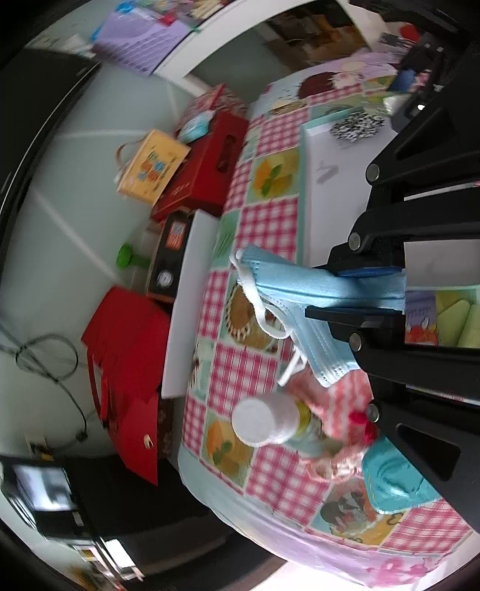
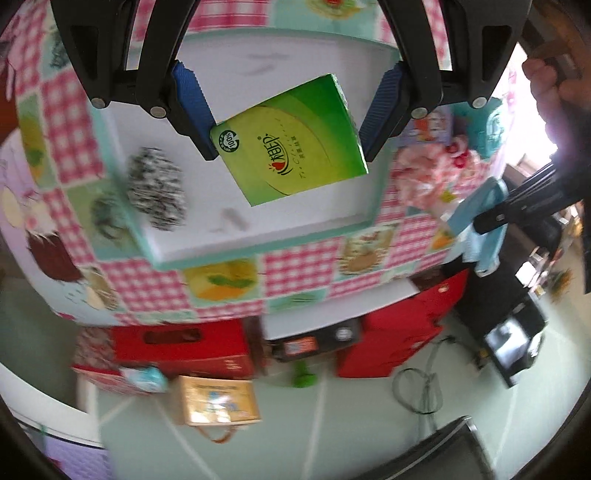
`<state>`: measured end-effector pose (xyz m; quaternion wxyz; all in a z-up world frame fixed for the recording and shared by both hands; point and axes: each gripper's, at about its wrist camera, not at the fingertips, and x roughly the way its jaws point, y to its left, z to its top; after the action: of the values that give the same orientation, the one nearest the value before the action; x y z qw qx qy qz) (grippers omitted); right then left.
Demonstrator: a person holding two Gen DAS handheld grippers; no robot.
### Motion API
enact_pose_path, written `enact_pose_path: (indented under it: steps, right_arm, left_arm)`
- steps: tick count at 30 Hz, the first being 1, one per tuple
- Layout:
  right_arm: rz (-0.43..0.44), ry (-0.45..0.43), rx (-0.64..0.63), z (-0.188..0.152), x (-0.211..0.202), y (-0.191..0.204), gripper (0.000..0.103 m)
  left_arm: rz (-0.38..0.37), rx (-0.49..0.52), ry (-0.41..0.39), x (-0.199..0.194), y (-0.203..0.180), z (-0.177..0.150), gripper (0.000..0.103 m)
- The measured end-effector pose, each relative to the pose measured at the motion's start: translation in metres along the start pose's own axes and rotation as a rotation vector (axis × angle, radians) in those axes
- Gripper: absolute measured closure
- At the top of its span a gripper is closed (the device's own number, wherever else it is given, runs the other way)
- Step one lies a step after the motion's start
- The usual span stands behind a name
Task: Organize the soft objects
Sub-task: 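Lift the mask and the green box and carry both over the white tray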
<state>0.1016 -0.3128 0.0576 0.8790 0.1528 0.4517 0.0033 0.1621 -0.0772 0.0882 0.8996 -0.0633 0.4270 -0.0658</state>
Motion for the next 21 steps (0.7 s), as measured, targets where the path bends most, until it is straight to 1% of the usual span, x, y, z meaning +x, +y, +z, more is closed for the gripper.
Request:
enact_pose_path:
  steps: [4,8,10,15,18,21]
  right_arm:
    - [-0.065,0.0,0.045,0.0,-0.001,-0.025,0.024]
    - [-0.139,0.0,0.083,-0.001,-0.004,-0.047,0.024]
    - [-0.157,-0.004,0.098,-0.001,-0.007,-0.057,0.024]
    - [-0.214,-0.014,0.137,-0.002,-0.013,-0.077,0.024]
    - [-0.275,-0.002,0.137,-0.002,-0.013,-0.086,0.024]
    - [-0.29,0.012,0.135,-0.003,-0.009,-0.089,0.024]
  left_arm:
    - [-0.004,0.061,0.023,0.007,-0.023,-0.007,0.09]
    - [-0.014,0.116,0.063,0.019,-0.044,-0.016,0.09]
    - [-0.014,0.142,0.085,0.026,-0.054,-0.021,0.09]
    - [-0.011,0.182,0.128,0.039,-0.068,-0.031,0.09]
    - [-0.006,0.2,0.151,0.047,-0.074,-0.037,0.09]
    - [-0.006,0.218,0.164,0.051,-0.08,-0.041,0.09]
